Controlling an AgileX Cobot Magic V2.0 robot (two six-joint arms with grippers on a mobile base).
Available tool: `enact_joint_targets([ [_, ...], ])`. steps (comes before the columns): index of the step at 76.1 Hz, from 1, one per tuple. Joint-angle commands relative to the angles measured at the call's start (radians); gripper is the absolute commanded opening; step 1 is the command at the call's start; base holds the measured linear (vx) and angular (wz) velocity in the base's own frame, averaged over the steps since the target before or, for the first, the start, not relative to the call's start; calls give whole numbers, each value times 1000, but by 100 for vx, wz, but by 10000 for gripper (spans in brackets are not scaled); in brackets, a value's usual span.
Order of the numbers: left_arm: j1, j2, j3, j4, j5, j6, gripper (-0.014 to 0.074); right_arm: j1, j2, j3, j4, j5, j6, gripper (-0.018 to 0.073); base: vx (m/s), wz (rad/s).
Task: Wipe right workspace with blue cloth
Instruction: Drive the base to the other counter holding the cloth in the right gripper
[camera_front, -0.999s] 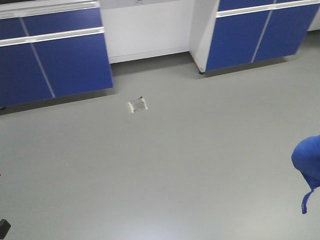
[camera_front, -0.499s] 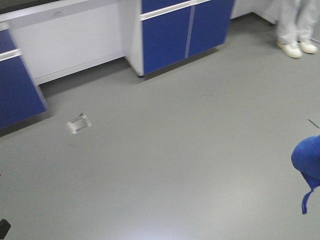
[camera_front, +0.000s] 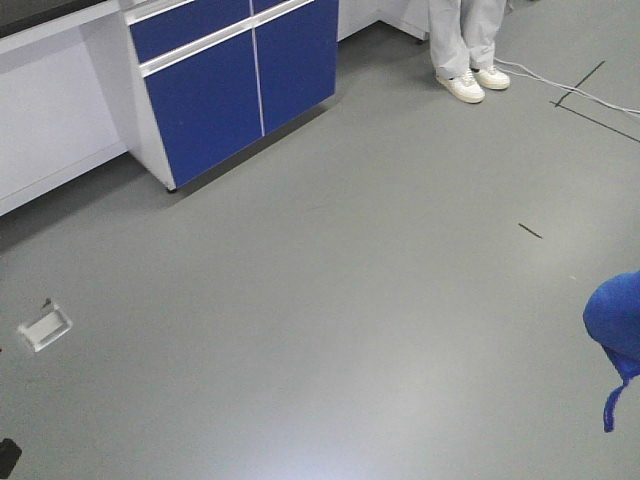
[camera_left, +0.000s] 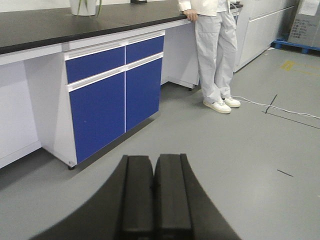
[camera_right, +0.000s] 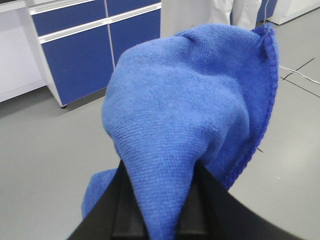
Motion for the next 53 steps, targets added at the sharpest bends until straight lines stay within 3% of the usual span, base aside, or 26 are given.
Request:
enact_joint_targets([
  [1,-7,0,-25,-5,-81,-3,-6,-3,9,-27,0,-78,-5,-3,32,-19],
  [53,-7,0,-25,-5,-81,-3,-6,-3,9,-27,0,-78,-5,-3,37,4],
])
